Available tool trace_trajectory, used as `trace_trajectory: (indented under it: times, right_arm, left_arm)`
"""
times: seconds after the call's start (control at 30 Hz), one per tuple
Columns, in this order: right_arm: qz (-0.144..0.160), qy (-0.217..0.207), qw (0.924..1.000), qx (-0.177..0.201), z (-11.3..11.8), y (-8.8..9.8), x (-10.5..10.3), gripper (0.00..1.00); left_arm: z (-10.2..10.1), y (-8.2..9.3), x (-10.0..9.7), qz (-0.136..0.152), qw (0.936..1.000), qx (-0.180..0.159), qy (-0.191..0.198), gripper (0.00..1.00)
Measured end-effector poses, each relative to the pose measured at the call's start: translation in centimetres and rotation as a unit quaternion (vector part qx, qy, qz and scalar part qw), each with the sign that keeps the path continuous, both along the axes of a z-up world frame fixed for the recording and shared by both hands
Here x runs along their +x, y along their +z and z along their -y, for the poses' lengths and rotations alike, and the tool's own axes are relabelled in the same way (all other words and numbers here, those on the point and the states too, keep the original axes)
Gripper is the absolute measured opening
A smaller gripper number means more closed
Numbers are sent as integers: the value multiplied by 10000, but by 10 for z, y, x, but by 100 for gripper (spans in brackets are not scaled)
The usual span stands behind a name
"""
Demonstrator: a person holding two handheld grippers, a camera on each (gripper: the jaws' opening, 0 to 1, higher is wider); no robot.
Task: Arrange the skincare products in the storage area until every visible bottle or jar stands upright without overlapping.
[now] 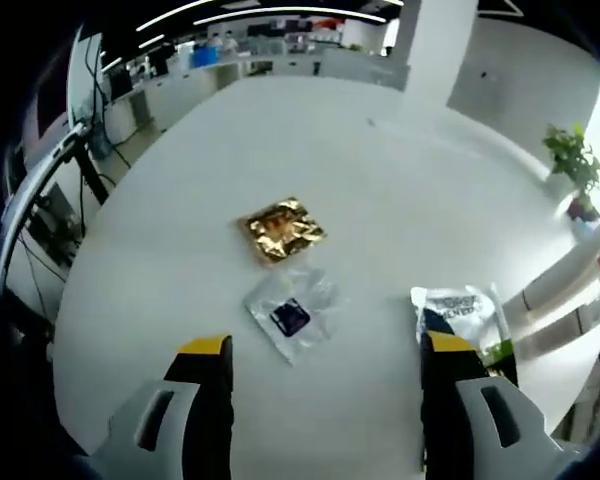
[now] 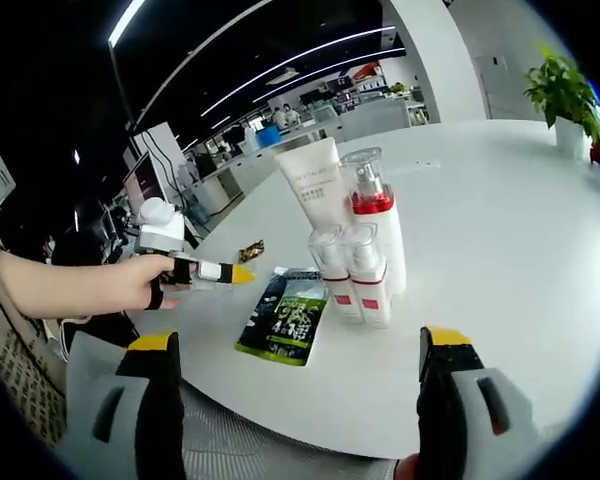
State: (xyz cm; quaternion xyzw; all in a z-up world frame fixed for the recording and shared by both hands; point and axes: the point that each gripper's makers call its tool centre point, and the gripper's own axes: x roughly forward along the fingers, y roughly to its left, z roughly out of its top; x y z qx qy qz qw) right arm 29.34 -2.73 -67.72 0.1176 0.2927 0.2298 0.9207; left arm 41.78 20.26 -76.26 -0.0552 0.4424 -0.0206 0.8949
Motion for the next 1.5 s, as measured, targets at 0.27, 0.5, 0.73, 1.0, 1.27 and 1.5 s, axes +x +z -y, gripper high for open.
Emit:
trace_trajectory:
  times: [0.27, 0.5, 0.73, 1.0, 1.27, 1.5]
  right_arm:
    - [-8, -88, 10000, -10, 3, 0, 1, 99]
    - [-30, -126, 9999, -20, 4, -1, 2, 99]
    - [-56, -155, 9999, -26, 5, -2, 2, 99]
    - [-71, -190, 9998, -18, 6, -3, 2, 98]
    - [-63, -193, 9998, -16, 6, -2, 2, 98]
    - [-59, -195, 9998, -26, 6, -2, 2, 98]
  left_arm:
    - [-5, -8, 9, -101, 9996, 212, 134, 66]
    - [-11, -14, 19, -153, 9990, 319, 280, 63]
    - [-15, -15, 25, -133, 9983, 483, 293, 60]
    - [-15, -14, 29, 29, 9982, 520, 282, 57]
    - [-18, -13, 29, 137, 9983, 520, 202, 46]
    - [-21, -13, 28, 227, 9982, 536, 167, 39]
